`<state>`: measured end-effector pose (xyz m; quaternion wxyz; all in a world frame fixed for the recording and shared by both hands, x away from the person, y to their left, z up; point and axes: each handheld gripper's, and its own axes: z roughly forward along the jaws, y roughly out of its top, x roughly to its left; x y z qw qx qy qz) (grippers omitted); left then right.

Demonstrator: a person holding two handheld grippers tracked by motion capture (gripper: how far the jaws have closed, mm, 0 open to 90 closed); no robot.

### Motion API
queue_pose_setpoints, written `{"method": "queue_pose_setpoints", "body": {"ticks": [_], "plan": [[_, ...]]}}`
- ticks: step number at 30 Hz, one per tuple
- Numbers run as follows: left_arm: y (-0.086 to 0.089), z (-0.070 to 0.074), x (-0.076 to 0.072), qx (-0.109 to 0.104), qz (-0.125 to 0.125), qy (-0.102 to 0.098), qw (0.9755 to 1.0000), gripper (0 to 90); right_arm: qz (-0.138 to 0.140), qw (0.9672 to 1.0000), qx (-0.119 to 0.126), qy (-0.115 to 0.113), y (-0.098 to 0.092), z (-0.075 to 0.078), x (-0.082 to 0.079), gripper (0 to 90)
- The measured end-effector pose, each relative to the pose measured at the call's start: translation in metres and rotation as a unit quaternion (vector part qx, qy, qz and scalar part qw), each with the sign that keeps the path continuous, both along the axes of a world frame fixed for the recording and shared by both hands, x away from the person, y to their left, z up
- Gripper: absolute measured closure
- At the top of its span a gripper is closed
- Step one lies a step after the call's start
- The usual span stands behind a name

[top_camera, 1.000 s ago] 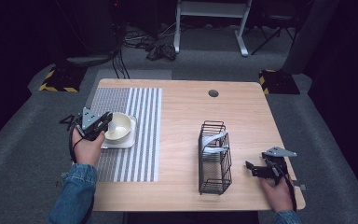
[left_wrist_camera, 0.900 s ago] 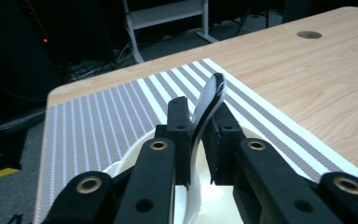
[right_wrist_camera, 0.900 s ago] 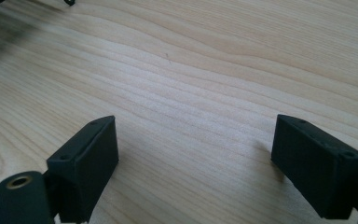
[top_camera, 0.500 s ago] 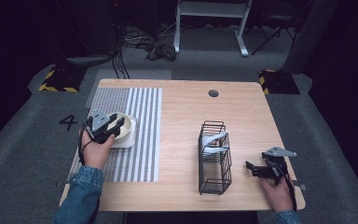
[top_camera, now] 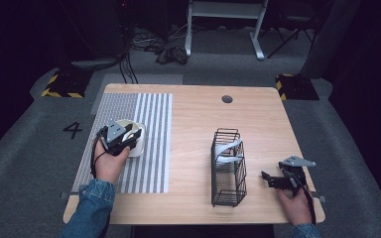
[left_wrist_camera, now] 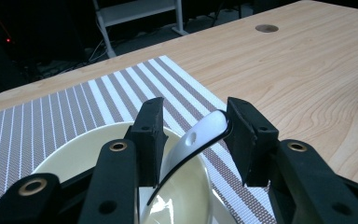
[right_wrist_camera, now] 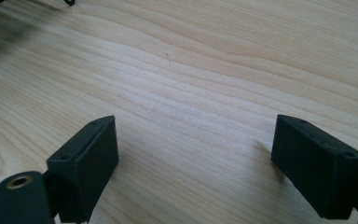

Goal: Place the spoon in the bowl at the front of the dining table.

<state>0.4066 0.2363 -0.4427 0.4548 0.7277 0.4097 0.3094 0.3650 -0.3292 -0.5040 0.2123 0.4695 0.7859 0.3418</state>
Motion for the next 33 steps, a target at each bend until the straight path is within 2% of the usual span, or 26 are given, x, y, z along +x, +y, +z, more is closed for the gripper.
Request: {"method": "queue_pose_setpoints", "body": {"ticks": [11, 17, 25, 28, 33], "plan": [[-0.012, -0.005, -0.003, -0.005, -0.015, 0.009, 0.9998, 55.4, 0.0, 1.0, 0.0, 0.0, 0.0, 0.0, 0.0, 14.6], [-0.015, -0.003, -0.005, -0.005, -0.018, 0.007, 0.9998, 54.2, 0.0, 1.0, 0.0, 0.0, 0.0, 0.0, 0.0, 14.6], [-0.015, 0.006, -0.01, -0.019, -0.007, 0.001, 0.9998, 44.5, 0.0, 1.0, 0.0, 0.0, 0.0, 0.0, 0.0, 14.6], [-0.014, 0.011, -0.014, -0.027, 0.0, -0.003, 0.9996, 39.7, 0.0, 1.0, 0.0, 0.0, 0.0, 0.0, 0.0, 14.6], [-0.01, 0.019, -0.025, -0.033, 0.005, -0.008, 0.9994, 37.4, 0.0, 1.0, 0.0, 0.0, 0.0, 0.0, 0.0, 14.6]]}}
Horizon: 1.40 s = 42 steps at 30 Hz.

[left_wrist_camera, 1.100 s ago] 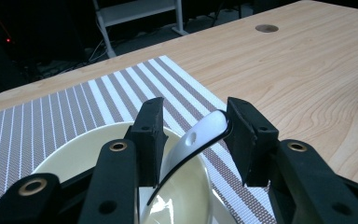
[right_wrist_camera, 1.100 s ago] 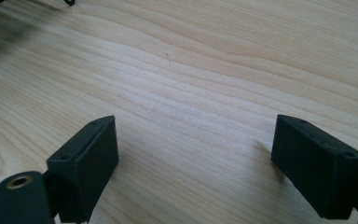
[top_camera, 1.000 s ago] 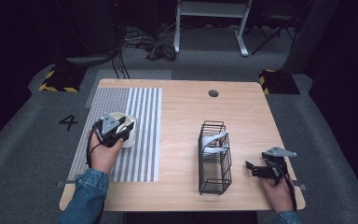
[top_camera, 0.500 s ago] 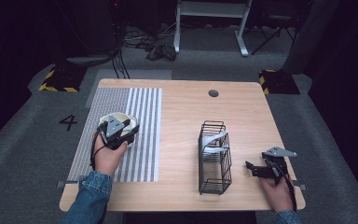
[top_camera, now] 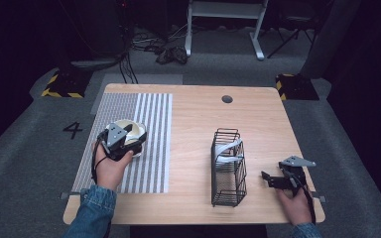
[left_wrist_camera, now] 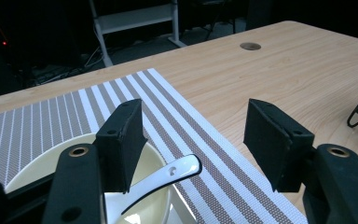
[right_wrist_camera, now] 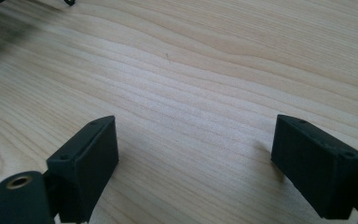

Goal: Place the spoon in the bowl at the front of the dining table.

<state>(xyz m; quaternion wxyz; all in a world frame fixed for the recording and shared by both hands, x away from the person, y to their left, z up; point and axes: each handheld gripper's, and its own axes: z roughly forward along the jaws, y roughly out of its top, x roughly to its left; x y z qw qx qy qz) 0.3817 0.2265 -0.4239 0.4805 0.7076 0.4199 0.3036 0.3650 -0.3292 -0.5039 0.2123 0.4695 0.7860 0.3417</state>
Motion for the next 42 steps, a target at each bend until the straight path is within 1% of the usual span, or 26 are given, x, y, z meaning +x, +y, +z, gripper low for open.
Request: {"method": "queue_pose_setpoints", "body": {"ticks": [6, 14, 16, 19, 22, 24, 28, 32, 35, 42], "plan": [[0.002, 0.01, -0.015, -0.002, 0.0, -0.002, 1.0, 35.9, 0.0, 1.0, 0.0, 0.0, 0.0, 0.0, 0.0, 14.6], [0.003, 0.021, -0.035, 0.002, -0.011, -0.002, 0.9999, 34.5, 0.0, 1.0, 0.001, 0.0, 0.0, 0.0, 0.0, 14.6], [0.004, 0.023, -0.039, 0.004, -0.016, 0.002, 0.9999, 33.8, 0.0, 1.0, 0.001, 0.001, 0.0, 0.0, 0.0, 14.6], [0.006, 0.025, -0.045, 0.011, -0.029, 0.013, 0.9994, 32.4, 0.0, 1.0, 0.001, 0.001, 0.0, 0.0, 0.0, 14.6], [0.009, 0.024, -0.051, 0.008, -0.032, 0.017, 0.9993, 32.2, 0.0, 1.0, 0.001, 0.001, 0.0, 0.0, 0.0, 14.6], [0.012, 0.022, -0.054, 0.01, -0.034, 0.02, 0.9992, 31.9, 0.0, 1.0, 0.001, 0.001, 0.0, 0.0, 0.0, 14.6], [0.018, 0.019, -0.06, 0.011, -0.032, 0.023, 0.9992, 31.6, 0.0, 1.0, 0.001, 0.001, 0.0, 0.0, 0.0, 14.6], [0.025, 0.017, -0.066, 0.008, -0.027, 0.026, 0.9993, 31.3, 0.0, 1.0, 0.001, 0.001, 0.0, 0.0, 0.0, 14.6], [0.03, 0.014, -0.07, 0.01, -0.024, 0.03, 0.9992, 31.0, 0.0, 1.0, 0.001, 0.001, 0.0, 0.0, 0.0, 14.6], [0.042, 0.004, -0.079, 0.022, -0.019, 0.039, 0.9988, 30.8, 0.0, 1.0, 0.001, 0.001, 0.0, 0.0, 0.0, 14.6]]}}
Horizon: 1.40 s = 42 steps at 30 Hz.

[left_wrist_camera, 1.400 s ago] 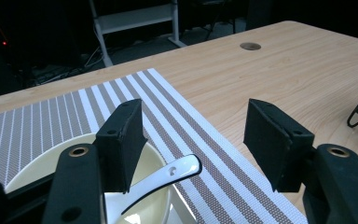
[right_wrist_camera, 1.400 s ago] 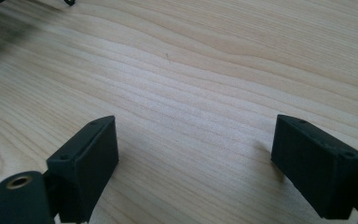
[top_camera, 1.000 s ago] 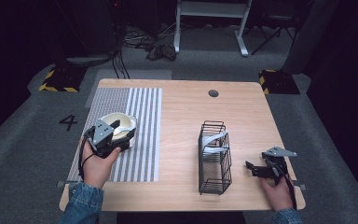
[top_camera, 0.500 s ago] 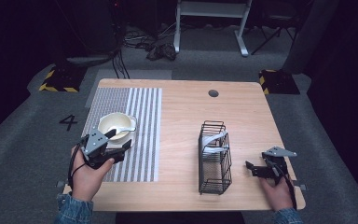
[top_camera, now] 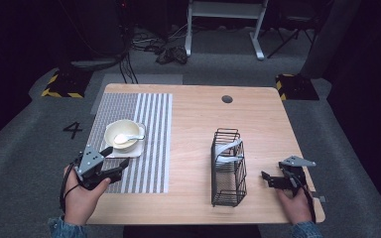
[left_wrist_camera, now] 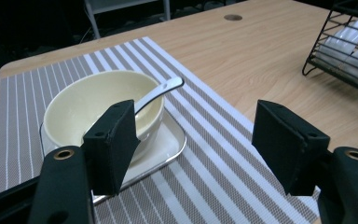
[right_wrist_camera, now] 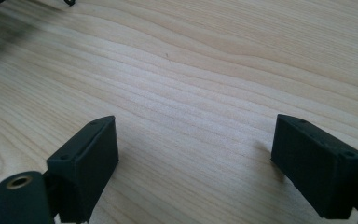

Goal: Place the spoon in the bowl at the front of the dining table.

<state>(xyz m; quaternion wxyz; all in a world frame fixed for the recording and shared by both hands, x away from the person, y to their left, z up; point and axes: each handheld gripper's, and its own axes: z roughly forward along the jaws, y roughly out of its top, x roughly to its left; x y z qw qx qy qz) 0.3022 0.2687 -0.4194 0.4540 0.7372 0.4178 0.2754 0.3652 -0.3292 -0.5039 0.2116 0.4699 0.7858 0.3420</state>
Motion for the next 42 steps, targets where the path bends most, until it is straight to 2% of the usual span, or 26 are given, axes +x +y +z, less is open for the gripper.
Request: {"method": "queue_pose_setpoints", "body": {"ticks": [14, 24, 31, 42], "plan": [[0.016, -0.029, -0.012, 0.012, -0.008, 0.031, 0.9994, 29.5, 0.0, 1.0, 0.0, 0.0, 0.0, 0.0, 0.0, 14.6], [0.026, -0.047, -0.02, 0.011, 0.001, 0.055, 0.9984, 28.4, 0.0, 1.0, 0.0, 0.0, 0.0, 0.0, 0.0, 14.6], [0.028, -0.058, -0.021, 0.027, -0.007, 0.083, 0.9962, 26.0, 0.0, 1.0, 0.0, 0.0, 0.0, 0.0, 0.0, 14.6], [0.03, -0.071, -0.023, 0.035, -0.008, 0.108, 0.9935, 23.6, 0.0, 1.0, 0.0, 0.0, 0.0, 0.0, 0.0, 14.6]]}}
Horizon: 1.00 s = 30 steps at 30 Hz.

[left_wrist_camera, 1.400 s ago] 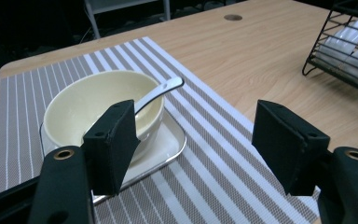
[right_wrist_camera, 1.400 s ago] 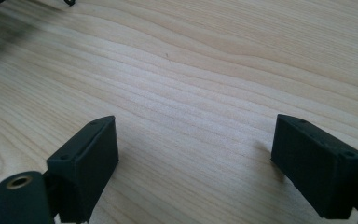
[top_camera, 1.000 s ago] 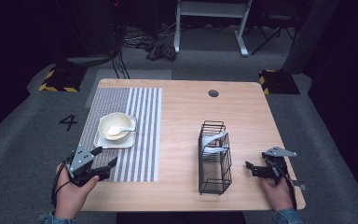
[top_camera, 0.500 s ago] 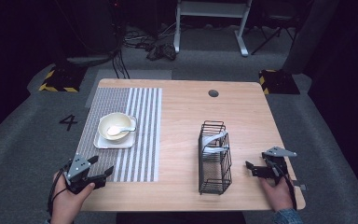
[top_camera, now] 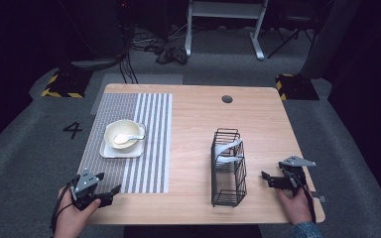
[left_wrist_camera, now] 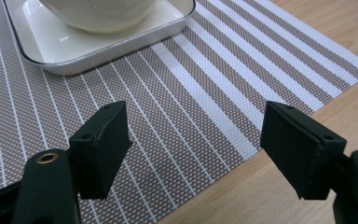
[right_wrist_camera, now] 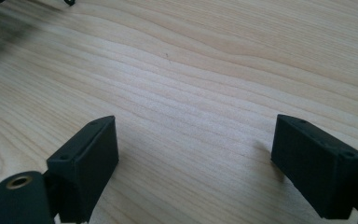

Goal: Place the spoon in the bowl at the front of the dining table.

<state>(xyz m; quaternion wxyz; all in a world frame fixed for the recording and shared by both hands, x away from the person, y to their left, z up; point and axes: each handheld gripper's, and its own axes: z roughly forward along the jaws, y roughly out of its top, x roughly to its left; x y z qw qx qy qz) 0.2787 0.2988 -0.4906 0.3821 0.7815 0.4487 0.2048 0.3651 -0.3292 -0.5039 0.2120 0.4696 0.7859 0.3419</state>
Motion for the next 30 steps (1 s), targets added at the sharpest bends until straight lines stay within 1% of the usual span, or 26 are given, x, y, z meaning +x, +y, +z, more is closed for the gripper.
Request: {"method": "queue_pose_setpoints", "body": {"ticks": [4, 8, 15, 17, 18, 19, 25, 30], "plan": [[0.0, -0.004, -0.002, 0.008, -0.003, 0.01, 0.9999, 22.0, 0.0, 1.0, 0.0, 0.0, 0.0, 0.0, 0.0, 14.6], [0.0, -0.007, -0.003, 0.012, -0.005, 0.01, 0.9999, 20.4, 0.0, 1.0, 0.0, 0.0, 0.0, 0.0, 0.0, 14.6], [0.0, -0.012, -0.004, 0.028, -0.015, 0.015, 0.9994, 18.8, 0.0, 1.0, 0.0, 0.0, 0.0, 0.0, 0.0, 14.6], [0.0, -0.015, -0.004, 0.029, -0.015, 0.017, 0.9993, 18.7, 0.0, 1.0, 0.0, 0.0, 0.0, 0.0, 0.0, 14.6], [-0.001, -0.016, -0.004, 0.03, -0.014, 0.021, 0.9992, 18.7, 0.0, 1.0, 0.0, 0.0, 0.0, 0.0, 0.0, 14.6], [-0.001, -0.017, -0.004, 0.028, -0.013, 0.023, 0.9993, 18.6, 0.0, 1.0, 0.0, 0.0, 0.0, 0.0, 0.0, 14.6], [-0.002, -0.018, -0.005, 0.023, -0.007, 0.02, 0.9995, 18.0, 0.0, 1.0, 0.0, 0.0, 0.0, 0.0, 0.0, 14.6], [-0.002, -0.018, -0.005, 0.026, -0.006, 0.021, 0.9994, 17.6, 0.0, 1.0, 0.0, 0.0, 0.0, 0.0, 0.0, 14.6]]}}
